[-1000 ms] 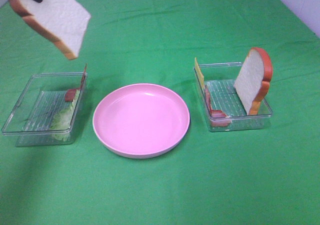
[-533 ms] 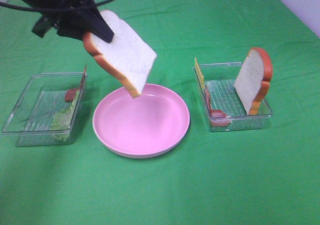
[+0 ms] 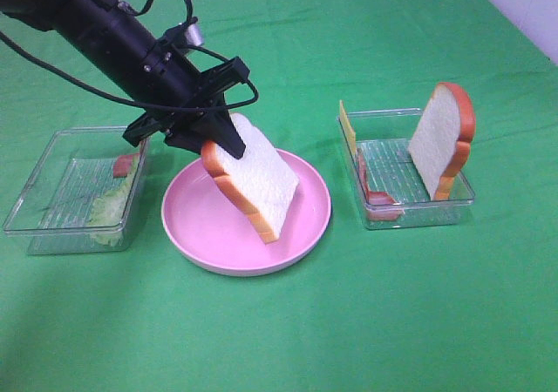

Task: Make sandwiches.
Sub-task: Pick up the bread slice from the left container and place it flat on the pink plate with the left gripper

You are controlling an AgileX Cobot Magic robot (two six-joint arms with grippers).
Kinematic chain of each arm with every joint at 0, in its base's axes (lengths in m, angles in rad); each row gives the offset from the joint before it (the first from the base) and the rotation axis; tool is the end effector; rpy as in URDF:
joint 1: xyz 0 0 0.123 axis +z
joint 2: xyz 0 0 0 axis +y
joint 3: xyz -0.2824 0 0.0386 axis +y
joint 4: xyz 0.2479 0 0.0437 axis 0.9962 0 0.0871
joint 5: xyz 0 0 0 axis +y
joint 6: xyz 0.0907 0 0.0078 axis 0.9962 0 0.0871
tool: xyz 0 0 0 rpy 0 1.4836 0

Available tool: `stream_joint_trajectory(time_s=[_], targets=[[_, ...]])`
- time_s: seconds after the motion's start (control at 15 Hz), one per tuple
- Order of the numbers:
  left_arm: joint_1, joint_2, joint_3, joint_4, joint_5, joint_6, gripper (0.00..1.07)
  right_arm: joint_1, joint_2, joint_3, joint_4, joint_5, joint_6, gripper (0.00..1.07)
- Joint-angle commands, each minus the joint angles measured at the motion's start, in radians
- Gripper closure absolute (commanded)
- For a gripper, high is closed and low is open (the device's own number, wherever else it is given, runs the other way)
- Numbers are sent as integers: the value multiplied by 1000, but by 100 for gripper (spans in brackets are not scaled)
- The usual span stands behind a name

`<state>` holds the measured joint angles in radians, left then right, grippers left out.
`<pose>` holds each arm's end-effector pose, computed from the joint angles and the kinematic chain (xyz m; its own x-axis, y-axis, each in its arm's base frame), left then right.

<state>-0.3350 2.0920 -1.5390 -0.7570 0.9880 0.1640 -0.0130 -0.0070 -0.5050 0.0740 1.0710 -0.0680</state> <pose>0.3869 -0.1900 0.1838 -0.9936 0.0767 -0.0828 0.1114 0.7859 -0.6082 -0.0070 0.0060 0.2779 -0.4517 -0.0265 -0.8918 -0.0596 0.9982 0.0005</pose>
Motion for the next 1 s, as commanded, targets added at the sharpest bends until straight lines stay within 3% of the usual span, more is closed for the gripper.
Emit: stream_joint_trajectory(time_s=[0.07,0.6,0.73,0.8,0.93,1.0], targets=[[-9,25,7,-34,-6,-4,107,-4,-13,2,1,-12,-14,28],[-68,69,7,-39,-125,24,106,-4,-12,2,3,-12,-14,28],[-70,69,7,-34,-117,23,101,-4,-12,2,6,-12,-14,28],[-70,69,7,-23,-103,16,88,-4,-12,2,6,-12,-14,28],[-67,66,6,4,-83,17,51,-4,-12,2,6,-12,-14,28],[-67,66,6,12,-80,17,42,-4,-12,2,6,-12,-14,28]])
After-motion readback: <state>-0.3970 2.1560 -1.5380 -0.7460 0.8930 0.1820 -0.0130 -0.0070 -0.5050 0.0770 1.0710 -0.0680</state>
